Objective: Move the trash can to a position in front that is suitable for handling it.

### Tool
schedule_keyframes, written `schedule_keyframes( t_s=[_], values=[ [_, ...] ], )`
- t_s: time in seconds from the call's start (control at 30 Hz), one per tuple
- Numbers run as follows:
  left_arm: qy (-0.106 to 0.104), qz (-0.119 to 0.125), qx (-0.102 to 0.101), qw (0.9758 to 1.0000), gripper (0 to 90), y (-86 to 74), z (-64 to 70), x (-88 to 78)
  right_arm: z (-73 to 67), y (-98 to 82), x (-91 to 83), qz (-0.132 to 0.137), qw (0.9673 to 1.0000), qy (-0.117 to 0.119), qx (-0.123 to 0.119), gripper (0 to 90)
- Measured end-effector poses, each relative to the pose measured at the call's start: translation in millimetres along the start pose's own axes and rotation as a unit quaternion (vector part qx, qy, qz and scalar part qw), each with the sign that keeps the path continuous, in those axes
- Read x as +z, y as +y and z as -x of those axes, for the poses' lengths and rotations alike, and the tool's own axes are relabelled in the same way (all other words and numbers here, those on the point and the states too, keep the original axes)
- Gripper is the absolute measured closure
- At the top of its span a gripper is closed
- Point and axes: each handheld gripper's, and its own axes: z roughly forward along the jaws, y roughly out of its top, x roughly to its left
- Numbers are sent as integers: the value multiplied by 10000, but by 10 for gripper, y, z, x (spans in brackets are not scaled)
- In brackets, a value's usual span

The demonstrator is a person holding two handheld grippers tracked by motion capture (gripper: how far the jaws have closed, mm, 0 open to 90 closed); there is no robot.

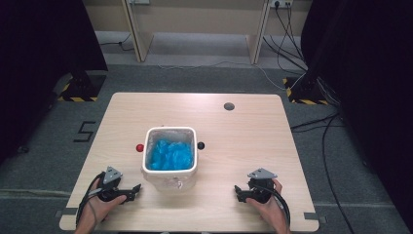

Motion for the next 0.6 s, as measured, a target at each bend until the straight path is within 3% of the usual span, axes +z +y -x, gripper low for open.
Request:
schedule_keyframes(
  t_s=[0.37,0.5,0.6],
  values=[
    [-8,7,-21,10000,75,-5,2,-7,41,14,-1,54,9999,108,-22,151],
    [39,54,-48,10000,127,-1,-15,-12,28,62,-19,358,9992,196,14,140],
    [-2,81,-208,9998,147,8,-31,-26,14,137,-6,637,9971,386,125,140]
  ],
)
